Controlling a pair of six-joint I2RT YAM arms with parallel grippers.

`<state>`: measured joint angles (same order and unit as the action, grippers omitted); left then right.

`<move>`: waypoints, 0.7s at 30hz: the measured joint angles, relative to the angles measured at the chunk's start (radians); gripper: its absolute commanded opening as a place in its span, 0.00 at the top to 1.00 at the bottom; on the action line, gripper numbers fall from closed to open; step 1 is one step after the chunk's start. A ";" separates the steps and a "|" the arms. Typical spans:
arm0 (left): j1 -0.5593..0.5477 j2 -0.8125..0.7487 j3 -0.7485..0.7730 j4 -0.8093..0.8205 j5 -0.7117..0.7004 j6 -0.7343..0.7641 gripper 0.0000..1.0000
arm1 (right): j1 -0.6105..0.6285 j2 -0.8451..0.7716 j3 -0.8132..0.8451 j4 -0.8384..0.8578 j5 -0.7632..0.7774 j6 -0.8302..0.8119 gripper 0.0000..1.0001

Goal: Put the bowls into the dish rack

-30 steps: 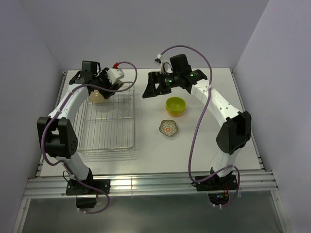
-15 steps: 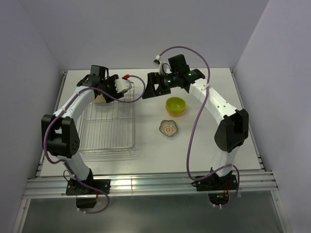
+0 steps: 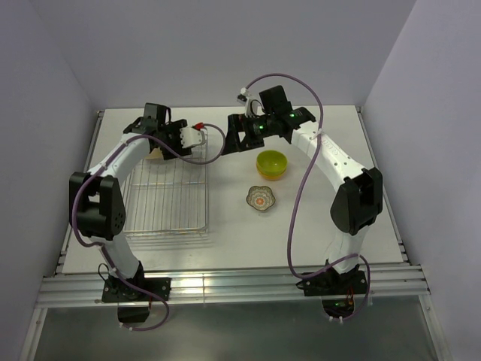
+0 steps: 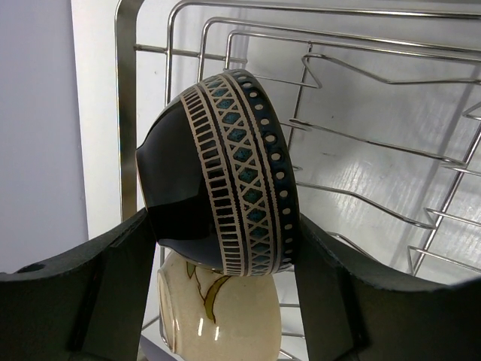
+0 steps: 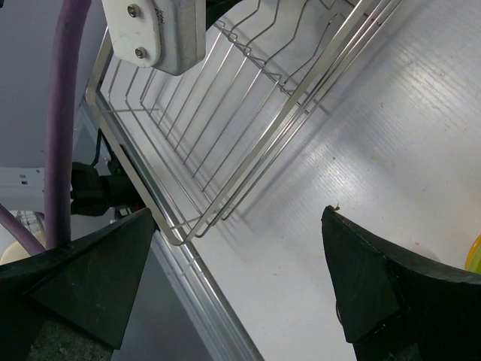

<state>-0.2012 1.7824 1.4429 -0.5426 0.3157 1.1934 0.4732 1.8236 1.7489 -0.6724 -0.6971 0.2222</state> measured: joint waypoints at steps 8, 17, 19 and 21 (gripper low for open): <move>-0.004 0.003 -0.011 0.011 -0.010 0.052 0.96 | 0.000 0.000 0.000 -0.002 0.000 -0.003 0.00; -0.007 0.051 0.001 0.002 -0.021 0.078 0.89 | 0.000 0.016 0.004 -0.002 0.003 -0.004 0.00; -0.008 0.064 0.014 0.003 -0.026 0.088 0.88 | -0.001 0.023 0.007 -0.003 0.003 -0.004 0.00; -0.009 0.067 0.015 0.003 -0.029 0.097 0.86 | -0.003 0.026 0.011 -0.006 0.004 -0.004 0.00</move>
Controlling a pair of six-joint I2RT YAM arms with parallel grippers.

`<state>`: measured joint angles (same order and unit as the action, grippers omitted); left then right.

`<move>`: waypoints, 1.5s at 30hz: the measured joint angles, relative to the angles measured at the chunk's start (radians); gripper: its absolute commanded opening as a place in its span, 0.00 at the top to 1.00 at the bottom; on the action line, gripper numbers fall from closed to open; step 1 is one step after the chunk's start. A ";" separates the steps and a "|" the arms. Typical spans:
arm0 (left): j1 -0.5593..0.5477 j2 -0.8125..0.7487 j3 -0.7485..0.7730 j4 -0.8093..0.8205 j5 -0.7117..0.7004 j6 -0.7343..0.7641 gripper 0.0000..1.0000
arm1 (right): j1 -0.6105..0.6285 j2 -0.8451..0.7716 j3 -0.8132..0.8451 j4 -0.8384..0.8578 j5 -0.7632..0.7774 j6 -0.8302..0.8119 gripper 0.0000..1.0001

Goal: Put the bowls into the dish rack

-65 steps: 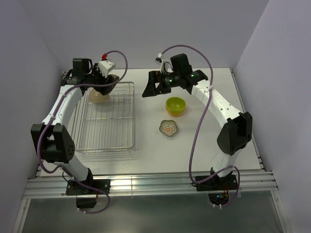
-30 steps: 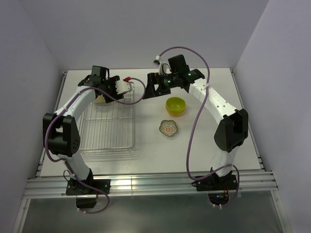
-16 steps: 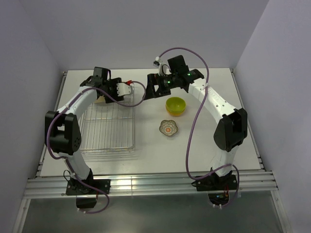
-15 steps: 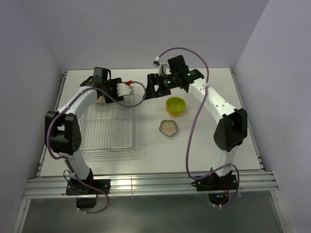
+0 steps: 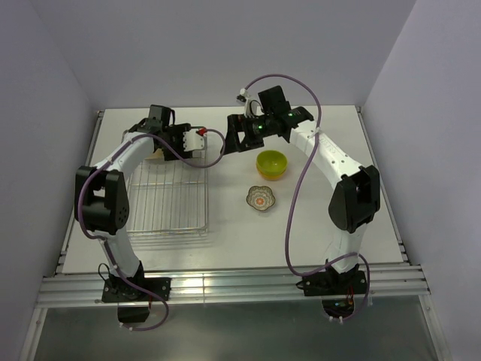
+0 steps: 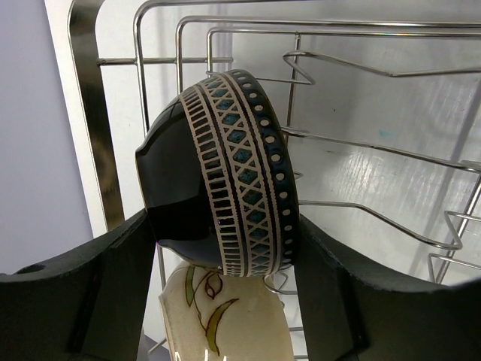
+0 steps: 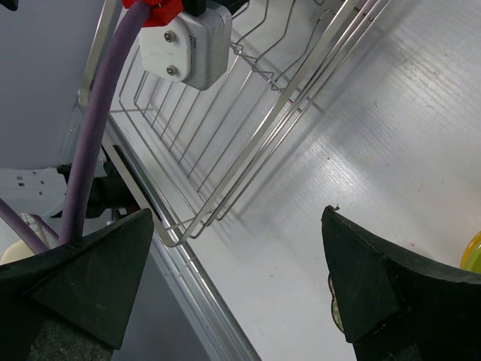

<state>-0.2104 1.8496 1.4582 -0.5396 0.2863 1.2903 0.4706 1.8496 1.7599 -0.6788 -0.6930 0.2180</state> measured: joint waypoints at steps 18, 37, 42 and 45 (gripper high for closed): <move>-0.005 0.011 0.042 -0.077 -0.014 0.042 0.25 | -0.004 0.001 0.016 -0.021 0.001 -0.008 0.00; -0.035 -0.137 0.103 -0.120 -0.004 -0.045 0.00 | -0.093 -0.030 0.020 -0.032 0.011 -0.053 0.02; -0.035 -0.229 0.149 -0.046 0.023 -0.311 0.01 | -0.174 -0.073 0.019 -0.060 0.037 -0.099 0.04; -0.029 -0.307 0.163 0.019 0.039 -0.581 0.01 | -0.212 -0.092 0.019 -0.093 0.105 -0.135 0.07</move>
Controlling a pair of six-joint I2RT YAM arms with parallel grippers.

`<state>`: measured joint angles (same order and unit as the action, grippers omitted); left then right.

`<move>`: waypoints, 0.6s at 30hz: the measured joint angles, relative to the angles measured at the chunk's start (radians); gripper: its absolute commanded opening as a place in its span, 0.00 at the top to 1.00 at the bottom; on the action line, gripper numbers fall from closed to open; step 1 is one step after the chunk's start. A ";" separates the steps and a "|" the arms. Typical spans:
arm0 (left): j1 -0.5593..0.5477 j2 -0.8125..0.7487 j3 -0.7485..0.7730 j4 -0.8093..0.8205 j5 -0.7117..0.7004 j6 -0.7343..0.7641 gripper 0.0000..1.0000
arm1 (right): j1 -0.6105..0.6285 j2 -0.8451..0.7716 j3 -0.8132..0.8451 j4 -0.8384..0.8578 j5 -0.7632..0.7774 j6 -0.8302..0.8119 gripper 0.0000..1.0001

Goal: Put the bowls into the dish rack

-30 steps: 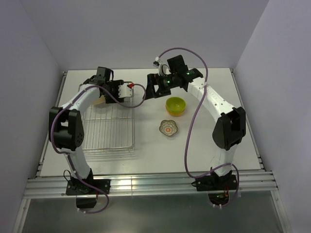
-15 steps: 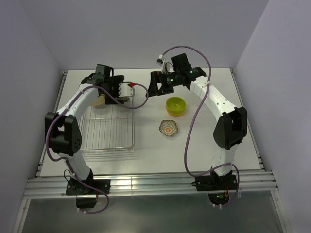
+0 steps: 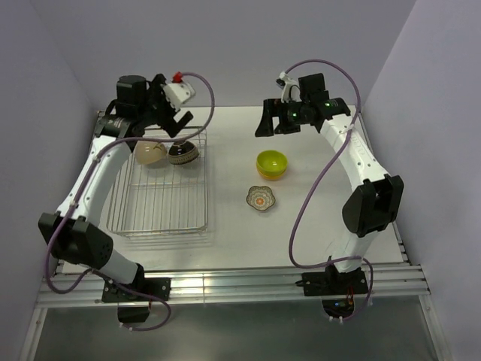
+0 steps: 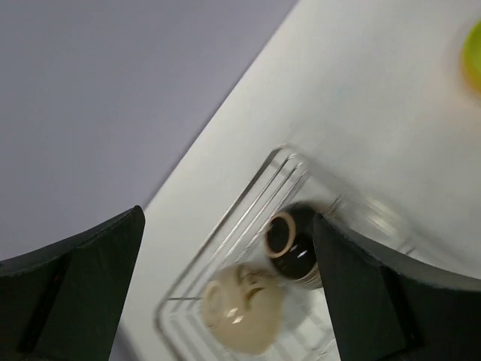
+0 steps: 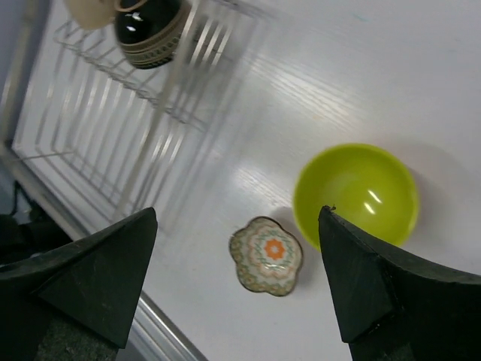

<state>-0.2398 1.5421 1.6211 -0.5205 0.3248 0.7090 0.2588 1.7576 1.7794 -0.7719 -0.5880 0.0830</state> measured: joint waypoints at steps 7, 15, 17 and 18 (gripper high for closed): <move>0.041 -0.171 -0.114 0.117 0.067 -0.560 0.01 | -0.033 0.001 -0.006 -0.117 0.169 -0.031 0.17; 0.041 -0.312 -0.326 0.185 0.051 -0.858 0.00 | -0.084 0.033 -0.092 -0.134 0.272 0.034 0.36; 0.041 -0.322 -0.326 0.190 0.032 -0.888 0.01 | -0.087 0.057 -0.093 -0.133 0.298 0.054 0.40; 0.041 -0.328 -0.326 0.190 0.021 -0.900 0.01 | -0.087 0.072 -0.093 -0.132 0.314 0.063 0.41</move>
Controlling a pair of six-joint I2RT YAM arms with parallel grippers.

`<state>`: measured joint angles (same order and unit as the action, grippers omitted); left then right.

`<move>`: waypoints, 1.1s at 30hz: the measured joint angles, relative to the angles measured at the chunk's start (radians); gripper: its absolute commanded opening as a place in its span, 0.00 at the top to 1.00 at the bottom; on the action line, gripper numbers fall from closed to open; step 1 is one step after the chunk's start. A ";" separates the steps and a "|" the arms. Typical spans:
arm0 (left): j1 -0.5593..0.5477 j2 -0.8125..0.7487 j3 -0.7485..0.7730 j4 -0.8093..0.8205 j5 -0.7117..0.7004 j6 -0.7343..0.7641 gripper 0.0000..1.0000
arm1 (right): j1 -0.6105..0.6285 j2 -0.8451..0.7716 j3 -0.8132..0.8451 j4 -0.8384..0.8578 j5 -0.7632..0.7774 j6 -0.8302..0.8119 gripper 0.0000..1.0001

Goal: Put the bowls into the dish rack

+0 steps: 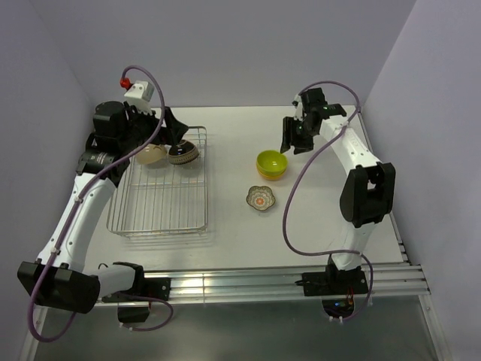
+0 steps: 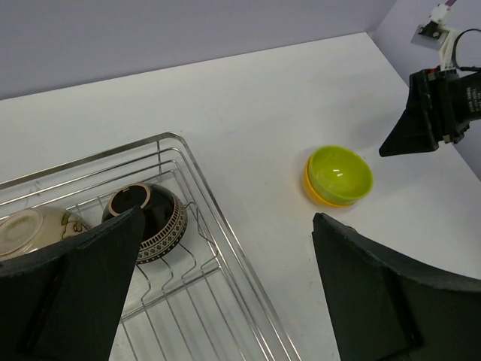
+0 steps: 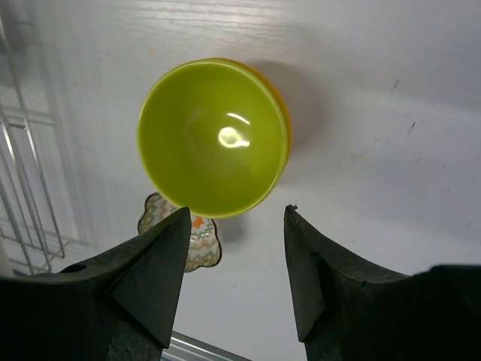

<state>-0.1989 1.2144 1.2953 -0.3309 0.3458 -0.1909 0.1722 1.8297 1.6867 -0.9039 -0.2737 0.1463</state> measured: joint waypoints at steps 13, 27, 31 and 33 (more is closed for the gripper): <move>0.000 -0.024 -0.097 0.012 -0.030 -0.059 0.01 | 0.000 0.108 -0.005 0.010 0.094 0.056 0.51; 0.000 -0.040 -0.131 0.032 -0.029 -0.062 0.01 | 0.020 0.195 0.003 0.029 0.105 0.070 0.59; 0.000 -0.041 -0.131 0.034 -0.029 -0.062 0.01 | 0.022 0.202 0.013 0.029 0.103 0.071 0.67; 0.000 -0.042 -0.131 0.034 -0.029 -0.062 0.00 | 0.022 0.202 0.015 0.029 0.101 0.073 0.72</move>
<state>-0.1989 1.1728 1.1645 -0.2966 0.3168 -0.2531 0.1940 2.0315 1.7020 -0.8749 -0.1722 0.2192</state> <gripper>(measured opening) 0.995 0.326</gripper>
